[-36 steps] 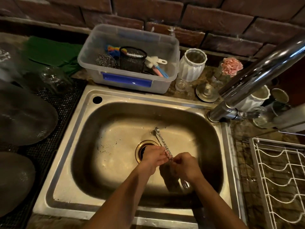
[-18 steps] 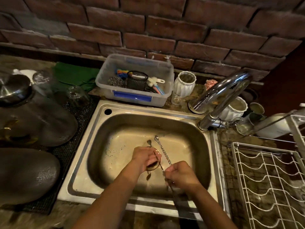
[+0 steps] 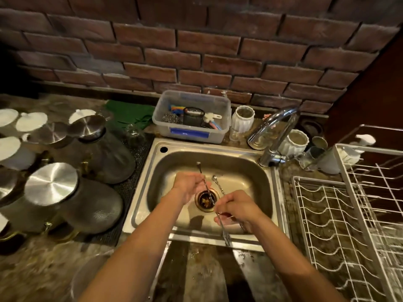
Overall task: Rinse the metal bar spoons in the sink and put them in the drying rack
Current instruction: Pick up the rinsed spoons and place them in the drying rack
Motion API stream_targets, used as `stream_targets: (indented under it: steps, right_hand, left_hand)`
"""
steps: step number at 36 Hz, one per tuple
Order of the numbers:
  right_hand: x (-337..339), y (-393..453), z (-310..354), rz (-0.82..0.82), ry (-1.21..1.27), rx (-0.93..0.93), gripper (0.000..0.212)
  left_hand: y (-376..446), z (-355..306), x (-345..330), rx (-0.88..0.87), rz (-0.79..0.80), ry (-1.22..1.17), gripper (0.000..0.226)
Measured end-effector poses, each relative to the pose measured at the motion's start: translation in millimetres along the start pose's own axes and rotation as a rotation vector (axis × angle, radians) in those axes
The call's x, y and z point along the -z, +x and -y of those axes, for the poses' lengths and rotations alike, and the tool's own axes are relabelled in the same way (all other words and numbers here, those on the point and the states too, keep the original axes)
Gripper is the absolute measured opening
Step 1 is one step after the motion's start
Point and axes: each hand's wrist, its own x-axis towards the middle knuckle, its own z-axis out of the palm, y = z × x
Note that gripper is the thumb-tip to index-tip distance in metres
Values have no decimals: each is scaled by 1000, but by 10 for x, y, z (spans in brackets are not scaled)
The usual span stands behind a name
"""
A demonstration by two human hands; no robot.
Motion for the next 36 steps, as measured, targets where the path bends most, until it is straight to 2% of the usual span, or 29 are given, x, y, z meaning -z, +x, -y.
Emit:
stream_targets:
  steps: [8, 13, 20, 23, 27, 36]
  right_hand:
    - [-110, -394, 456, -30, 1, 63, 7]
    - [-76, -585, 636, -66, -32, 95, 21]
    - [125, -787, 822, -41, -34, 124, 10]
    - [258, -879, 881, -32, -65, 139, 18]
    - [530, -1046, 957, 4, -101, 148, 6]
    - [1347, -1509, 898, 13, -197, 150, 13]
  left_hand:
    - [-351, -438, -3, -23, 25, 83, 7]
    - [-558, -699, -100, -32, 63, 96, 7]
    - [-725, -915, -332, -65, 51, 154, 10]
    - [-850, -988, -474, -61, 63, 170, 10]
    - [-1034, -1047, -751, -115, 99, 211, 15]
    - [-1456, -942, -1598, -169, 220, 298, 17]
